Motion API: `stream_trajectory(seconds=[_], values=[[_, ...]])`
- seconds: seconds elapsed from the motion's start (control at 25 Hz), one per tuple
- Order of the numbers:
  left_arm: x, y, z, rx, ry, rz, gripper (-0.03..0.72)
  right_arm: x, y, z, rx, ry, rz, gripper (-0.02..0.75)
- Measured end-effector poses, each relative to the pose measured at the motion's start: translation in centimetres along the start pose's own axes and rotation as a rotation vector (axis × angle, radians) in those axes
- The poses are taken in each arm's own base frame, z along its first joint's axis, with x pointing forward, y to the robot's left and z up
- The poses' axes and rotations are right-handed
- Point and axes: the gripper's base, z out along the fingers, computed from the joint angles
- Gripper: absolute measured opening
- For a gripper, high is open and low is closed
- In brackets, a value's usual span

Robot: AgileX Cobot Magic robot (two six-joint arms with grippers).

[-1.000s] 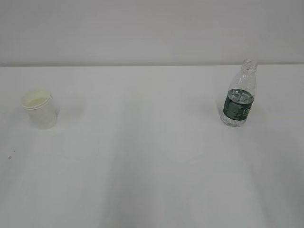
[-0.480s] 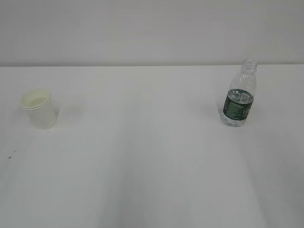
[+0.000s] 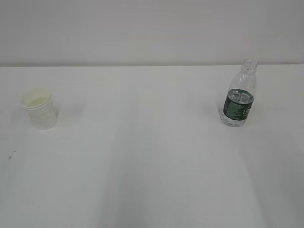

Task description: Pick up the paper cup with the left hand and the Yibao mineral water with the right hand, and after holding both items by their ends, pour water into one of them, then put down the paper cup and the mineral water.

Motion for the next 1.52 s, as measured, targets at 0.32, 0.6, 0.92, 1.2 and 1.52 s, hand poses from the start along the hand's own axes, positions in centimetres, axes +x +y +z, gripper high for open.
stream_trajectory(seconds=[0.32,0.6,0.92,1.2,1.52], values=[[0.4,-0.2,-1.0,0.005,-0.016,0.007,0.399,0.1,0.0,0.0,-0.001,0.008,-0.002,0.54],[0.5,-0.3,-1.2,0.011,-0.013,0.004,0.396,0.4,0.1,-0.8,-0.001,-0.014,-0.01,0.54],[0.7,-0.4,-1.3,0.026,0.001,-0.008,0.396,1.2,0.3,-2.5,0.001,-0.08,-0.018,0.54],[1.0,-0.6,-1.9,0.038,-0.003,-0.011,0.395,2.0,0.4,-3.9,0.002,-0.126,-0.024,0.539],[1.7,-0.8,-2.7,0.051,0.022,-0.005,0.395,2.9,0.5,-4.9,0.009,-0.138,-0.023,0.539]])
